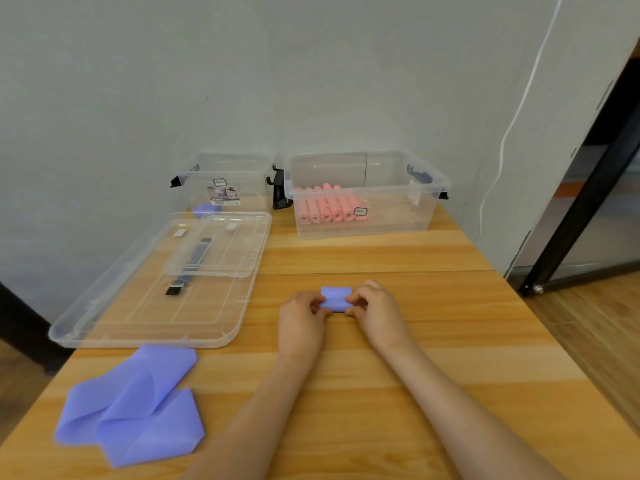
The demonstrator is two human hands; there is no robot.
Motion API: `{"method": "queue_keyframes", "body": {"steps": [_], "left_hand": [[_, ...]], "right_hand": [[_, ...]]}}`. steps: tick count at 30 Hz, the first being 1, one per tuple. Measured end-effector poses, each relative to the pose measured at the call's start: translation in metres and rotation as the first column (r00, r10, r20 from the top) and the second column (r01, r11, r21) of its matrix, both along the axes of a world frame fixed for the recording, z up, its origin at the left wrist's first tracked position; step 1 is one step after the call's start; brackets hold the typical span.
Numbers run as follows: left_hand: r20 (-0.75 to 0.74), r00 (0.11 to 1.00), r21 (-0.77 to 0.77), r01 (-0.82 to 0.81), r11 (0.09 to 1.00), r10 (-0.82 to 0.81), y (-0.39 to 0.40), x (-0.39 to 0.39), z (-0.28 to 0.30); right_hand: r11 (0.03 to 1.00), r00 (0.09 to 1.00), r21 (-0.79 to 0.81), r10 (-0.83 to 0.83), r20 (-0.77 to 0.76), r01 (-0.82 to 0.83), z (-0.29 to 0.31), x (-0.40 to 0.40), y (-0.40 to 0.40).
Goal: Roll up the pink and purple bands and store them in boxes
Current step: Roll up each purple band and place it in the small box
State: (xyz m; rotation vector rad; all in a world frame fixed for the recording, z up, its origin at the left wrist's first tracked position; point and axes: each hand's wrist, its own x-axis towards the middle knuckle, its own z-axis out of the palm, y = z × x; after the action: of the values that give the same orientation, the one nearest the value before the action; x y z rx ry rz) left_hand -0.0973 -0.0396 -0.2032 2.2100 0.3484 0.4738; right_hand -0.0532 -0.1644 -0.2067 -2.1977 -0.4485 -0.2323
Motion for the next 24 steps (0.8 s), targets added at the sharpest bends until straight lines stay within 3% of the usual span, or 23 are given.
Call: {"method": "queue_keyframes", "body": {"steps": [3,6,11,15,18,20,21,23,24], "left_hand": [[0.016,1.000,0.050,0.014,0.999,-0.015,0.002,0.001,0.002],[0.046,0.997,0.202,0.057,0.978,-0.067,0.000,0.001,0.001],[-0.121,0.990,0.546,0.123,0.829,-0.067,-0.008,0.005,-0.002],[-0.168,0.986,0.580,0.117,0.806,-0.022,-0.008,0.008,-0.003],[-0.186,0.981,0.575,0.153,0.804,-0.054,-0.009,0.012,-0.004],[-0.147,0.985,0.496,0.156,0.854,-0.094,-0.007,0.011,-0.003],[-0.073,0.994,0.377,0.101,0.921,-0.080,-0.005,0.010,-0.002],[0.017,0.995,-0.024,-0.094,0.995,0.094,-0.002,0.004,0.004],[-0.036,0.986,-0.257,-0.165,0.952,0.161,-0.002,-0.001,0.010]], "right_hand": [[1.000,1.000,-0.011,-0.009,0.024,0.009,-0.001,0.000,-0.001],[0.998,0.998,-0.041,-0.050,0.041,0.052,-0.002,0.002,0.001],[0.977,0.989,-0.155,-0.136,0.061,0.144,-0.001,0.006,0.006],[0.931,0.956,-0.345,-0.014,0.293,0.119,-0.003,-0.001,0.011],[0.921,0.947,-0.380,0.040,0.320,0.090,0.000,0.001,0.014],[0.929,0.960,-0.363,0.033,0.277,0.072,-0.001,0.007,0.016],[0.931,0.965,-0.359,0.027,0.261,0.071,0.000,0.008,0.016],[0.940,0.973,-0.336,0.016,0.230,0.064,0.000,0.007,0.016],[0.946,0.978,-0.320,0.020,0.208,0.049,0.002,0.006,0.015]]}}
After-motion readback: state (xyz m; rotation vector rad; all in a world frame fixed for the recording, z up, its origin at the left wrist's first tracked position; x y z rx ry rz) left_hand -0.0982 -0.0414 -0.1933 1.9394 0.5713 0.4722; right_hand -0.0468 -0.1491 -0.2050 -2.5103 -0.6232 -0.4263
